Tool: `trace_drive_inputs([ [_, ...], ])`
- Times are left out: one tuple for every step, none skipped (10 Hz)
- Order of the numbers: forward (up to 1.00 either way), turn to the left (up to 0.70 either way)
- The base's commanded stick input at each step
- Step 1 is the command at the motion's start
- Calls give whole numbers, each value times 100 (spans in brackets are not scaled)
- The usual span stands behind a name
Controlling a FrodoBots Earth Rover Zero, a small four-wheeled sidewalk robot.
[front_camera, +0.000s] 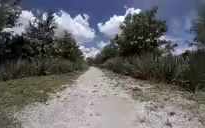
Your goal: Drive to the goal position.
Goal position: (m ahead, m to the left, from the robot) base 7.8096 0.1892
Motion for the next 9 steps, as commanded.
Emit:
trace_drive_inputs([
  [70,0],
  [70,0],
  [70,0],
  [70,0],
  [70,0],
  [70,0],
  [70,0],
  [70,0],
  [70,0],
])
